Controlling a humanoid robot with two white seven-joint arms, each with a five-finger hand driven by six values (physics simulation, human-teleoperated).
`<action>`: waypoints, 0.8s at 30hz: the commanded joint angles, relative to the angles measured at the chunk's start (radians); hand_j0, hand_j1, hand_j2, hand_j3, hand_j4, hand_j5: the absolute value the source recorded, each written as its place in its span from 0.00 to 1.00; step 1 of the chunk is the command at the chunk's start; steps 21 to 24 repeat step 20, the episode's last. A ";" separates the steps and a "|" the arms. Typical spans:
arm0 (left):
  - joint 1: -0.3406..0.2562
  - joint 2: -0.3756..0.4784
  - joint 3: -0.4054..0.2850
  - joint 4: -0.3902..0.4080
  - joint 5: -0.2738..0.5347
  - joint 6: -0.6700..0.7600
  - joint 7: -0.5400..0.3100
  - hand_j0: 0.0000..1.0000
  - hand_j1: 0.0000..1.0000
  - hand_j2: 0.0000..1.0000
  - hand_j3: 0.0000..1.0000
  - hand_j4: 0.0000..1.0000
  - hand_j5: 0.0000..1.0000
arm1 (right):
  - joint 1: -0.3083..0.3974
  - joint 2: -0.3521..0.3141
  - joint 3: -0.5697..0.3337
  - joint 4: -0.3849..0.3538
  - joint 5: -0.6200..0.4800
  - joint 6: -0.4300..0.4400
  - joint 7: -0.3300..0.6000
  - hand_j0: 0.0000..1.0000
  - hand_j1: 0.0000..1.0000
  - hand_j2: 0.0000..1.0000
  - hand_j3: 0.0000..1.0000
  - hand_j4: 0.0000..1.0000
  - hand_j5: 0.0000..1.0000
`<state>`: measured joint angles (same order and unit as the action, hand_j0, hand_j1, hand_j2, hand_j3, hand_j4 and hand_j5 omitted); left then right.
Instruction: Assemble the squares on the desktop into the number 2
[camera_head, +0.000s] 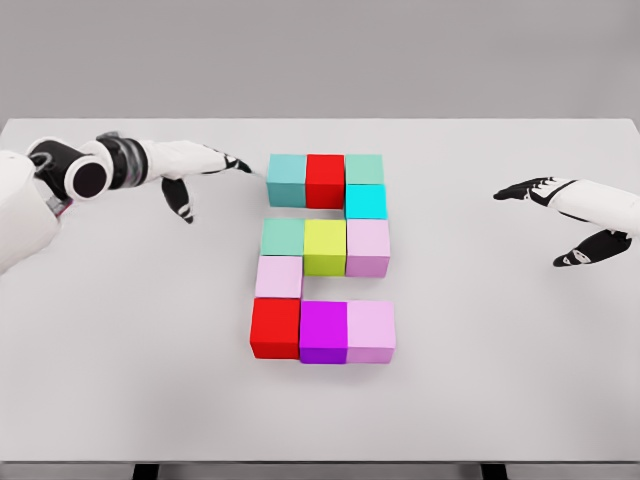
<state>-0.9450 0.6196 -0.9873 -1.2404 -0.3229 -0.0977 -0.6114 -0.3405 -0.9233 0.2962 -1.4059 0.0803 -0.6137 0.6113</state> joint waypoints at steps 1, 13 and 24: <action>0.014 0.107 0.160 -0.043 0.109 -0.195 0.001 1.00 1.00 1.00 1.00 1.00 1.00 | 0.000 0.000 0.000 -0.002 -0.007 0.003 0.000 1.00 1.00 1.00 1.00 1.00 1.00; 0.410 0.298 0.593 -0.076 0.699 -0.513 0.001 1.00 1.00 1.00 1.00 1.00 1.00 | 0.000 0.003 0.000 -0.007 -0.007 0.003 0.000 1.00 1.00 1.00 1.00 1.00 1.00; 0.474 0.279 0.581 -0.090 0.622 -0.513 0.001 1.00 1.00 1.00 1.00 1.00 1.00 | 0.000 0.003 0.000 -0.007 -0.002 0.003 0.000 1.00 1.00 1.00 1.00 1.00 1.00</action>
